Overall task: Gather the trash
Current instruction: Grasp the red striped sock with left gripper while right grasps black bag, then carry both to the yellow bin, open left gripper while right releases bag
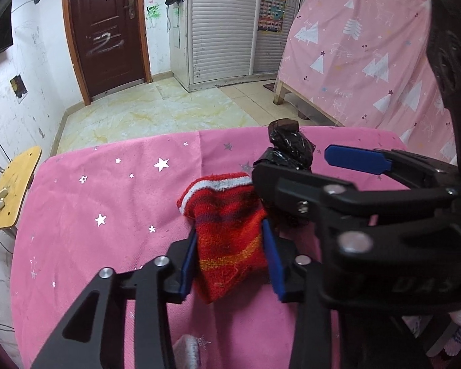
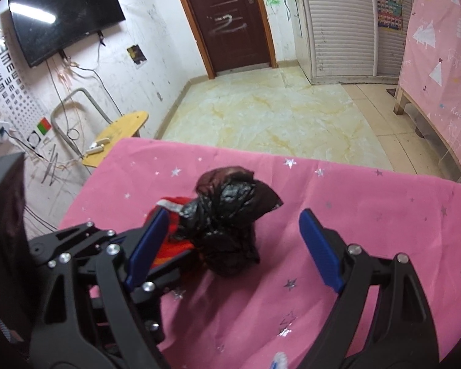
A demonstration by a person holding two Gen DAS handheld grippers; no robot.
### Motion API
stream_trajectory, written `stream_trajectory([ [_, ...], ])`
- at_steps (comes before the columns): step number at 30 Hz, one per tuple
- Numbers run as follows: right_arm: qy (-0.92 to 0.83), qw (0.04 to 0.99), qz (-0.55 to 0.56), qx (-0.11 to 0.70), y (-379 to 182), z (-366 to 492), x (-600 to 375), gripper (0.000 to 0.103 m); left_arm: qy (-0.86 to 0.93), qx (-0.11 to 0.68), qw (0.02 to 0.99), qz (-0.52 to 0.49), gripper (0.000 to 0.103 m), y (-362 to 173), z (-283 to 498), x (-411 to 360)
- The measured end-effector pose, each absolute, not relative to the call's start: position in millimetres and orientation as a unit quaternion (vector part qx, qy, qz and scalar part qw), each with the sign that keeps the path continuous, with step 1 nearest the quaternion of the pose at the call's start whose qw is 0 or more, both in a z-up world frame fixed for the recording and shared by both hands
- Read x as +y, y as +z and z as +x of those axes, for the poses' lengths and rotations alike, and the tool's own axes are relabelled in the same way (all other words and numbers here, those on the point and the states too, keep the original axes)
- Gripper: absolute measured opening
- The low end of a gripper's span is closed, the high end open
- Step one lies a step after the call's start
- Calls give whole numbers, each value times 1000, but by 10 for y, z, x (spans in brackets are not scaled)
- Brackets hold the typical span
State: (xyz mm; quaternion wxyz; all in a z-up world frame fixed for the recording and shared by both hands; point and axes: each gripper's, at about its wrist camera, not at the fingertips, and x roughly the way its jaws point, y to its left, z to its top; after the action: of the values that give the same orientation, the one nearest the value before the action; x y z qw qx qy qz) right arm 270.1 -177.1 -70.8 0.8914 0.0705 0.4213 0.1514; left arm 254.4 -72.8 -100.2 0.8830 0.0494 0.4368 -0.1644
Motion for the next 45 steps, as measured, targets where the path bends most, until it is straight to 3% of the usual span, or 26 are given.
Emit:
stream_trajectory([
  [2, 151, 890, 67, 424, -721, 2711, -1754, 70, -166, 434, 884, 56, 23, -990, 2518, -771],
  [4, 148, 889, 66, 428, -739, 2724, -1726, 65, -169, 431, 884, 60, 19, -981, 2496, -805],
  [8, 153, 883, 68, 439, -807, 2755, -1721, 34, -170, 431, 884, 53, 17, -967, 2493, -775],
  [10, 152, 884, 65, 438, -816, 2745, -1724, 30, -170, 430, 885, 49, 15, -959, 2483, -757],
  [27, 153, 908, 94, 378, -418, 2284, -1956, 29, -152, 394, 906, 39, 12, -538, 2076, -678],
  [45, 97, 937, 168, 291, -1, 1364, -3256, 30, -210, 343, 910, 96, 12, -14, 1370, -1721],
])
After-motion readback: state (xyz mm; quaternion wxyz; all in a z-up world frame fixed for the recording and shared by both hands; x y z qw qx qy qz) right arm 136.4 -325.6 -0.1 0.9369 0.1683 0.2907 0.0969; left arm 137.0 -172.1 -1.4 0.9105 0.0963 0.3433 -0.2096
